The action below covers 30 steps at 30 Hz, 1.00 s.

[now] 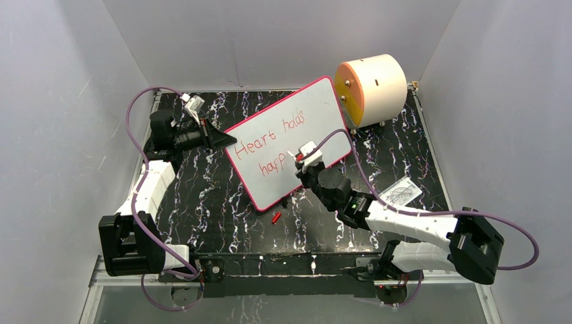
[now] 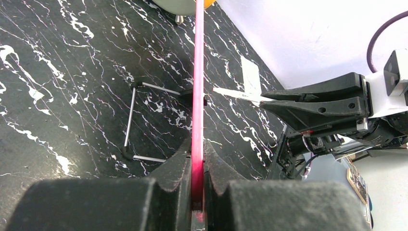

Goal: Write a sentence on the whiteboard

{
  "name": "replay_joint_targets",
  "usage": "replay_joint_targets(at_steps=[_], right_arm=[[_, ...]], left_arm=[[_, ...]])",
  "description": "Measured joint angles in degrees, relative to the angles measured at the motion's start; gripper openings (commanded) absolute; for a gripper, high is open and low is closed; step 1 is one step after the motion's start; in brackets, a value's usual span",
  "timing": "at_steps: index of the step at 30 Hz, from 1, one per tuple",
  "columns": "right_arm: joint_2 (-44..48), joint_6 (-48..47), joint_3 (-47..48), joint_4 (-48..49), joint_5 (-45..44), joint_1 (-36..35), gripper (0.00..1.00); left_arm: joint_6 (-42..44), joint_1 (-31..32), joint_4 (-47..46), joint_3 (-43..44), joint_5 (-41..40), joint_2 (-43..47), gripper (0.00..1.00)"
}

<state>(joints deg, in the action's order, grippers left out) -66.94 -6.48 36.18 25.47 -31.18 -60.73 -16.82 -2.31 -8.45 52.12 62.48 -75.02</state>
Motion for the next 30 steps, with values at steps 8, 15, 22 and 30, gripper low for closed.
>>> replay_joint_targets(at_steps=[8,15,22,30], right_arm=[[-1.92,-0.24,0.00,1.73,1.27,0.76,0.00],[-2.93,-0.42,0.00,2.75,1.68,1.11,0.00],[-3.15,-0.90,0.00,3.82,1.81,1.29,0.00],[-4.42,-1.20,0.02,4.76,1.77,1.53,0.00]], left_arm=[[0.11,0.00,0.00,0.00,0.13,0.00,0.00],[0.15,0.00,0.00,0.00,0.15,0.00,0.00],[0.15,0.00,0.00,0.00,0.17,0.00,0.00],[0.15,-0.04,-0.02,0.00,0.13,-0.15,0.00]])
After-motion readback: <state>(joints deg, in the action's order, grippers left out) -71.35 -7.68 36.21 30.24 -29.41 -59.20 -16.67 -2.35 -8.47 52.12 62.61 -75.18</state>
